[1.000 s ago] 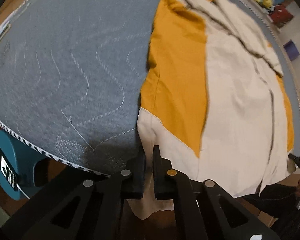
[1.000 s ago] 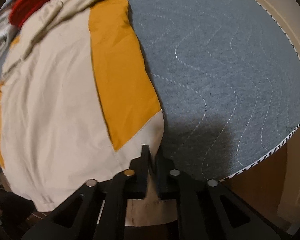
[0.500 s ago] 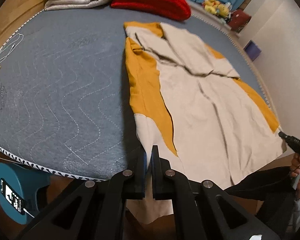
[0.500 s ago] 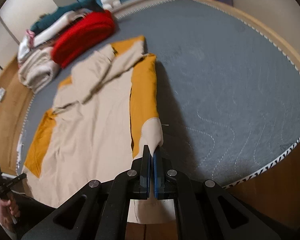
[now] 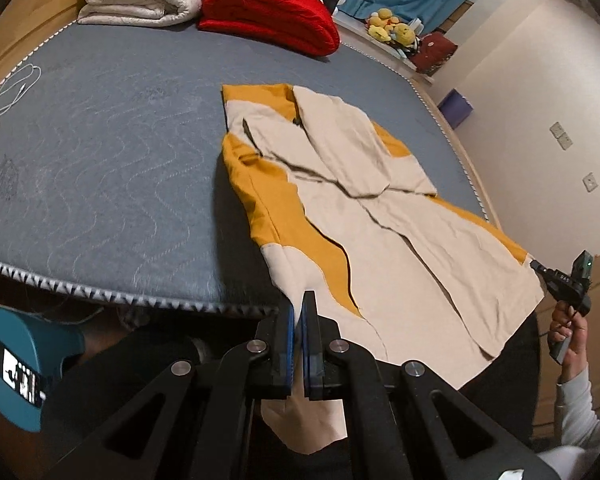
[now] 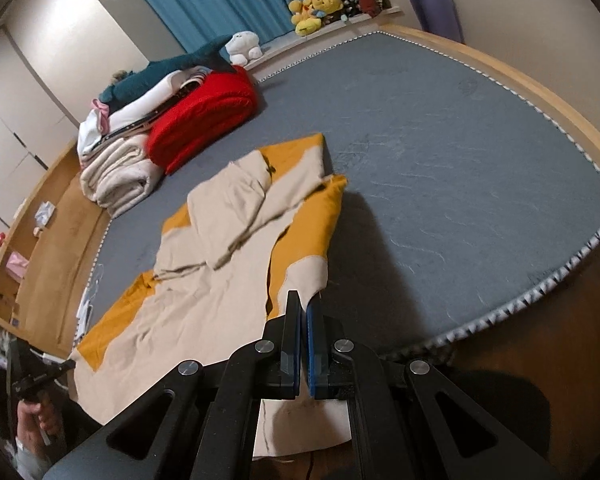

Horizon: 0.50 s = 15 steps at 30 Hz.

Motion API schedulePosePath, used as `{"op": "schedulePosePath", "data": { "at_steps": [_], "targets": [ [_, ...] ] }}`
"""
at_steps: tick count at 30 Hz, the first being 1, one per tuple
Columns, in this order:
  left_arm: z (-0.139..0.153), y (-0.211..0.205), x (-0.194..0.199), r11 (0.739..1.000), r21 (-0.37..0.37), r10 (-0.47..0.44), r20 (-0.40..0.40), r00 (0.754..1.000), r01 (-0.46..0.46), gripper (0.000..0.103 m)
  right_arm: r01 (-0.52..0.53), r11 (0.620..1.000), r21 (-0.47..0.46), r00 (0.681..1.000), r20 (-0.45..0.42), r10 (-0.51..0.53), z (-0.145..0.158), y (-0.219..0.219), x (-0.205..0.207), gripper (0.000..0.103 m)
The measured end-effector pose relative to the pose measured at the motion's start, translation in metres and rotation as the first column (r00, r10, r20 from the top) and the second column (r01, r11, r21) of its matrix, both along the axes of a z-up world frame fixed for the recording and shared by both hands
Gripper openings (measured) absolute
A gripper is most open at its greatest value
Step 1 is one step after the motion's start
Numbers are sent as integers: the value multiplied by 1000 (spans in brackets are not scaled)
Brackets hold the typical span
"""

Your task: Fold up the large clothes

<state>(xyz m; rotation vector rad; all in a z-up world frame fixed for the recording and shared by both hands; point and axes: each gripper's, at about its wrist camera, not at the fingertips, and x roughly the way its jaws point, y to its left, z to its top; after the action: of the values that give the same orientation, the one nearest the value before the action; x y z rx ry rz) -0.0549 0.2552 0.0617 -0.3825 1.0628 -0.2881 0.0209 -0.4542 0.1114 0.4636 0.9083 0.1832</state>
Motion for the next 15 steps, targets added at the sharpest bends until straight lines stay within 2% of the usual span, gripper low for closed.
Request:
{"op": "schedulePosePath", "data": {
  "at_steps": [4, 7, 10, 13, 15],
  "targets": [
    [13, 3, -13, 999, -39, 16, -14, 1000, -17, 2, 20, 1000, 21, 1000, 16, -20, 15, -15, -36, 2],
    [20, 0, 4, 999, -52, 16, -3, 1000, -16, 2, 37, 999, 30, 999, 29, -38, 22, -20, -43, 2],
    [18, 2, 47, 998, -50, 27, 16, 999, -26, 2, 29, 999, -16, 998, 64, -28, 27, -15, -21, 2],
    [1, 7, 103, 995, -36, 89, 36, 995, -88, 2, 38, 996, -86, 996, 89, -30, 23, -4, 27, 2],
    [-18, 12, 142, 985, -106, 139, 25, 990, -135, 2, 33, 987, -155, 995, 95, -19, 13, 8, 66, 2]
  ]
}}
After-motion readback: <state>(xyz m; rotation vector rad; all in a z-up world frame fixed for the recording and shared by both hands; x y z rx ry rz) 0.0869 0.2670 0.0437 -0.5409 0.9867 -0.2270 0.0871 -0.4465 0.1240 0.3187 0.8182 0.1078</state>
